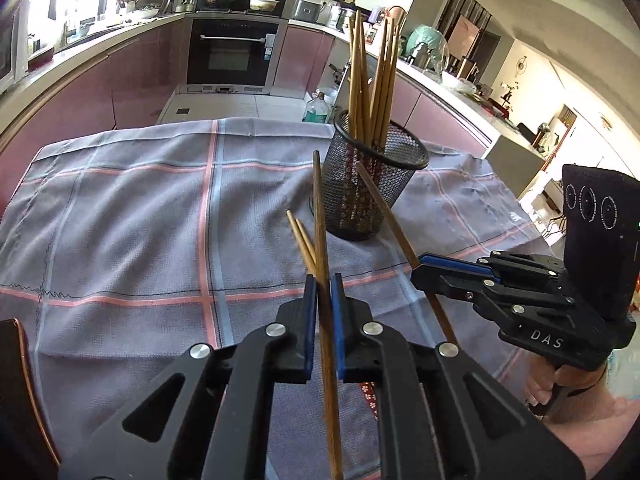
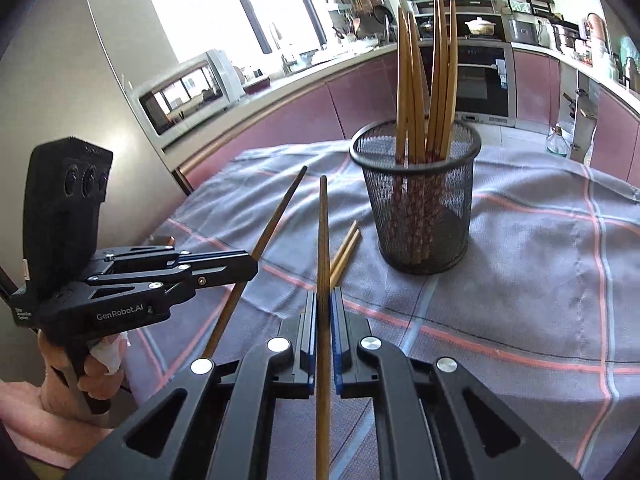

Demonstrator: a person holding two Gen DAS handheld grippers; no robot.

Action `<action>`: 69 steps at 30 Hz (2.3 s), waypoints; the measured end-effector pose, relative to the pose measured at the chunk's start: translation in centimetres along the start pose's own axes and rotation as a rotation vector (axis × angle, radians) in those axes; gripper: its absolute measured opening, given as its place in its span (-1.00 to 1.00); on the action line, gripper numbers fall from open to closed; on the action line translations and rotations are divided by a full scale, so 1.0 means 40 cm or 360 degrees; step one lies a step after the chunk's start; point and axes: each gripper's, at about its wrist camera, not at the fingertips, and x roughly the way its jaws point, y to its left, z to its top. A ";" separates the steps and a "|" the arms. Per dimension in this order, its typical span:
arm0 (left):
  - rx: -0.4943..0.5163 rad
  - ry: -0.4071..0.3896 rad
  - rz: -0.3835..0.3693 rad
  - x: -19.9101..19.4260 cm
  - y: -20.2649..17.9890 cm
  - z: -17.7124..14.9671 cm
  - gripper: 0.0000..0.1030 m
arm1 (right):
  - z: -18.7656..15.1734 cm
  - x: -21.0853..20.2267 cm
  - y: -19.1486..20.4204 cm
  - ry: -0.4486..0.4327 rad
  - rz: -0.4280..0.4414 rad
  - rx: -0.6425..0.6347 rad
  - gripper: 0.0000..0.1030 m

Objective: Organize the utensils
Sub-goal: 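Lift the left gripper's chopstick upright over the cup while the right gripper carries its own, then drop the left gripper's chopstick into the cup and open while the right gripper releases its own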

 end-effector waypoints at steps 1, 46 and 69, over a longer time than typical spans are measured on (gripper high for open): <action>0.0001 -0.0020 -0.0018 -0.013 -0.002 0.004 -0.85 | 0.004 -0.012 0.002 -0.0023 0.0010 -0.0003 -0.90; 0.0117 -0.0596 -0.0186 -0.265 -0.108 0.275 -0.85 | 0.217 -0.279 -0.028 -0.0668 -0.0110 -0.0145 -0.90; 0.0142 -0.0451 -0.0031 -0.132 -0.145 0.362 -0.85 | 0.289 -0.171 -0.076 -0.0542 -0.0232 -0.0128 -0.90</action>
